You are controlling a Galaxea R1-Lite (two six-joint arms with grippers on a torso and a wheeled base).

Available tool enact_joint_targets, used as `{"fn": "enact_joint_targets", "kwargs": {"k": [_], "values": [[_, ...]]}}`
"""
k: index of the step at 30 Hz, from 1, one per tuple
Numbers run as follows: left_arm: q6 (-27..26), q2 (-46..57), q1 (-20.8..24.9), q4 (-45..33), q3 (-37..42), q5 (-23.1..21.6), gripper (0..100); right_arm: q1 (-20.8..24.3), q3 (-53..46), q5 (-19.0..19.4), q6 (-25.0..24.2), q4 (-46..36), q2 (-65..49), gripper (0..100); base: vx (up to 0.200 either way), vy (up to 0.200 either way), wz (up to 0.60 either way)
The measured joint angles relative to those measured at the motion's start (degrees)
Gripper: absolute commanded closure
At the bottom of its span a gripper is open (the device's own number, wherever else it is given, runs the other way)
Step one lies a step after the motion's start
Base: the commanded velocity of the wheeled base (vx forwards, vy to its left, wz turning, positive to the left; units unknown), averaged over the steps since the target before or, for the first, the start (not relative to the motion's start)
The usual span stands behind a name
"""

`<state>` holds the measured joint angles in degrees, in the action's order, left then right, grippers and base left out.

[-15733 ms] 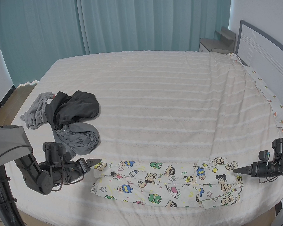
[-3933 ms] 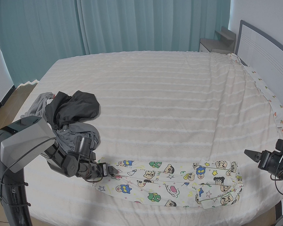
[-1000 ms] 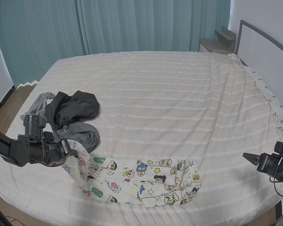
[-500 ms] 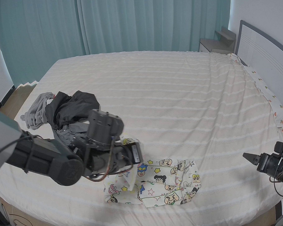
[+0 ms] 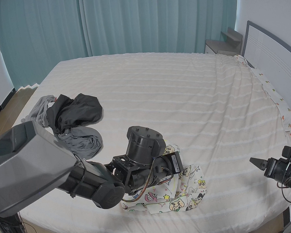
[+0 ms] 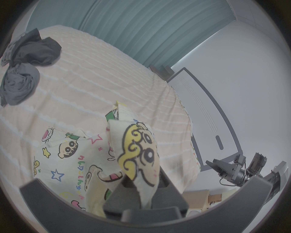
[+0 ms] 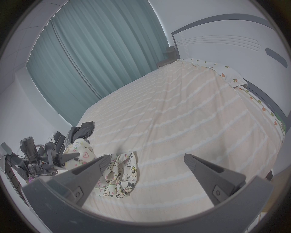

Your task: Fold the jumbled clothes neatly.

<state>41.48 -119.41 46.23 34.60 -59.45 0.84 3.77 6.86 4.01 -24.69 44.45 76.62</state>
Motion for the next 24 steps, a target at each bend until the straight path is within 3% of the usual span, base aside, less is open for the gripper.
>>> {"fn": "enact_joint_targets", "kwargs": {"k": [6,16,17,24], "values": [[2.7,-1.0,0.6,1.9,0.2,-3.0,100,0.0,0.0,0.0,0.0,0.0,0.1,0,0.0,0.0,0.0],[4.2,-1.5,0.7,5.1,0.0,-3.7,100,0.0,0.0,0.0,0.0,0.0,0.1,0,0.0,0.0,0.0],[4.2,-1.5,0.7,5.1,0.0,-3.7,0,0.0,0.0,0.0,0.0,0.0,0.1,0,0.0,0.0,0.0],[4.1,-1.6,0.7,5.7,-0.2,-3.6,0,0.0,-0.1,0.0,0.0,0.0,0.1,0,0.0,0.0,0.0]]}}
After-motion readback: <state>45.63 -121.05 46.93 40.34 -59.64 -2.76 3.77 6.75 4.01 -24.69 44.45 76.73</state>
